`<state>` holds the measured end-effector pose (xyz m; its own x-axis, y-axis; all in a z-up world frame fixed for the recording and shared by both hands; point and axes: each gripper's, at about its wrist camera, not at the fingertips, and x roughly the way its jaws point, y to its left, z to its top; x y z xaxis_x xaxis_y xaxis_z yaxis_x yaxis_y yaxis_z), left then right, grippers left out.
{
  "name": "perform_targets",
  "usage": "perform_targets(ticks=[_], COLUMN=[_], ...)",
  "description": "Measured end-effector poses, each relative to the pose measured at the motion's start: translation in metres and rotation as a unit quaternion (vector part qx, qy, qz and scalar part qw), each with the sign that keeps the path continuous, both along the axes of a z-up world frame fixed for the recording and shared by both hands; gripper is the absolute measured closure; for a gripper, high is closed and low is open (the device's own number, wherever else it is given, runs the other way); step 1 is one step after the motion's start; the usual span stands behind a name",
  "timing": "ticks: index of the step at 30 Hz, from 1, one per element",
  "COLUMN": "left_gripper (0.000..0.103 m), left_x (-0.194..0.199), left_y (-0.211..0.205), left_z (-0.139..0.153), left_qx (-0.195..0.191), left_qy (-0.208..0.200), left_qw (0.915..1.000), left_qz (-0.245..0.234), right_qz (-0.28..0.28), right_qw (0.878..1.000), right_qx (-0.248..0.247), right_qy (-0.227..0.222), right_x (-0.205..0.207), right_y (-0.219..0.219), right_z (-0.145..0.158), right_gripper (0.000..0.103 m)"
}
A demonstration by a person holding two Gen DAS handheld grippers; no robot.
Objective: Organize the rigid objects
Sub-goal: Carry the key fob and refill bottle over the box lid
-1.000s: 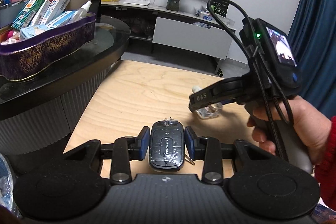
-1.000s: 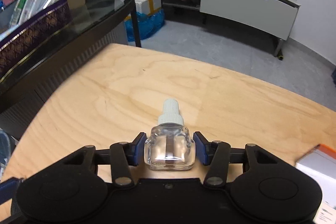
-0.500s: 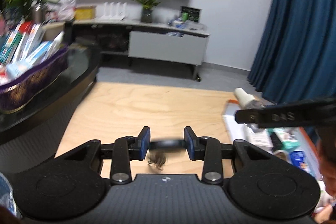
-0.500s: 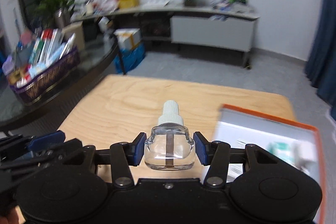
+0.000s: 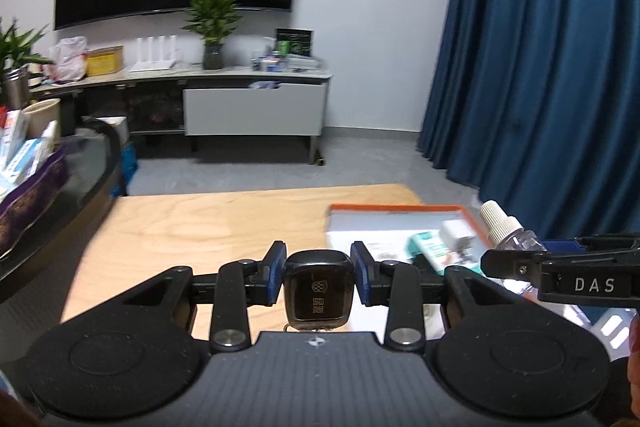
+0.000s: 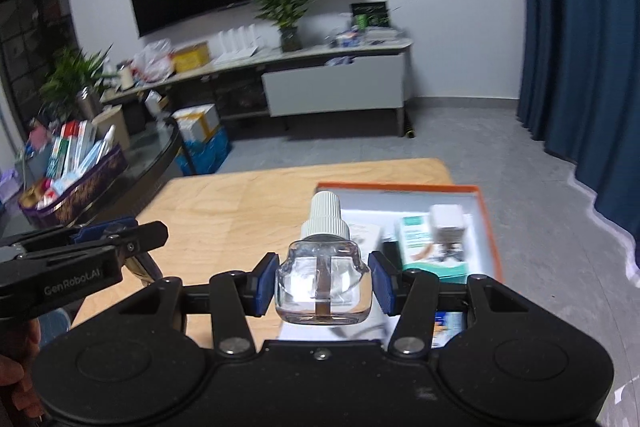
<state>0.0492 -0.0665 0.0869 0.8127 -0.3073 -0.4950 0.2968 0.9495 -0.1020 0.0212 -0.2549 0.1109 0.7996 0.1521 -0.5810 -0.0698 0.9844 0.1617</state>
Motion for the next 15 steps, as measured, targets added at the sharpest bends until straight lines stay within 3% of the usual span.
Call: perform_targets(ticks=[6, 15], left_gripper=[0.067, 0.067], left_x=[-0.004, -0.004], left_y=[-0.039, -0.072], left_z=[0.010, 0.005], left_qx=[0.003, 0.018], left_qy=[-0.005, 0.012], left_qw=[0.9992, 0.9981], left_qz=[-0.040, -0.058], right_qz=[-0.038, -0.064], right_qw=[0.999, 0.998], right_qx=[-0.007, -0.016], right_qy=[-0.018, -0.013], right_x=[-0.015, -0.030], right_y=[-0.029, -0.050], right_z=[0.013, 0.004], right_gripper=[0.043, 0.043])
